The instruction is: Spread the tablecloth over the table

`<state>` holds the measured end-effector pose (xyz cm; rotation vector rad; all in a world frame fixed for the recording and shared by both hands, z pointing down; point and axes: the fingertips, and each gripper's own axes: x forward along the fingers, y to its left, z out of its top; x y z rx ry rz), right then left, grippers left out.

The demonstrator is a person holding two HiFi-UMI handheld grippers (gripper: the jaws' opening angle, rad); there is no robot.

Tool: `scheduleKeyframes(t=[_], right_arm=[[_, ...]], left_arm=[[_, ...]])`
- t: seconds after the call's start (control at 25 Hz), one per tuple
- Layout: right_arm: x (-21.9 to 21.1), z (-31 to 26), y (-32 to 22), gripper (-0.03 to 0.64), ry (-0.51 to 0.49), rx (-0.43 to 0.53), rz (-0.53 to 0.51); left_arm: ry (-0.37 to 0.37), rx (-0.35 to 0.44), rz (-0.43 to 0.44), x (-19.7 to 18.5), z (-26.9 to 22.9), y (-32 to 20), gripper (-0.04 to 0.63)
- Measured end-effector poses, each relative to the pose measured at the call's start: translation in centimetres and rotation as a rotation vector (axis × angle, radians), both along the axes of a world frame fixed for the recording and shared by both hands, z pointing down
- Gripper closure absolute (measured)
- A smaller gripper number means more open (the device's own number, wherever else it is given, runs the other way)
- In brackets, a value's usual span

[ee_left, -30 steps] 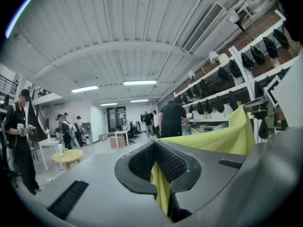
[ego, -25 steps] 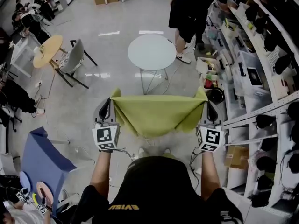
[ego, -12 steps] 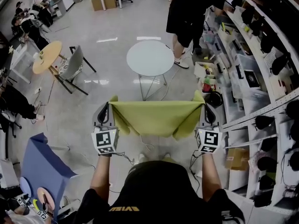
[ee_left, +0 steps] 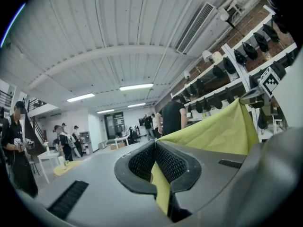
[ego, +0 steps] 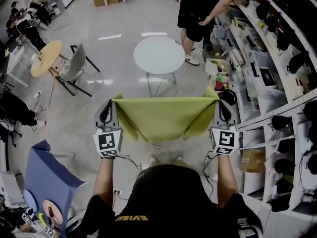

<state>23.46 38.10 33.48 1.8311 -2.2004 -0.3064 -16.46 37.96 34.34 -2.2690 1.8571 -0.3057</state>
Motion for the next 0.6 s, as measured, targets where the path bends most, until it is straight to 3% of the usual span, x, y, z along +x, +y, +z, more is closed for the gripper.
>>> scheduleKeyframes(t=[0.2, 0.36, 0.6], right_arm=[[-1.8, -1.2, 0.2, 0.612, 0.02, 0.025, 0.039], [-3.2, -1.5, 0.2, 0.612, 0.023, 0.027, 0.07], [-4.8, -0.9, 0.1, 0.612, 0.047, 0.004, 0.085]], left_arm=[[0.043, 0.017, 0.041, -1.7, -0.7, -0.4, 0.578], [0.029, 0.037, 0.071, -3.0, -1.1, -1.0, 0.578], [0.046, 0.007, 0.085, -4.5, -0.3, -2.2, 0.578]])
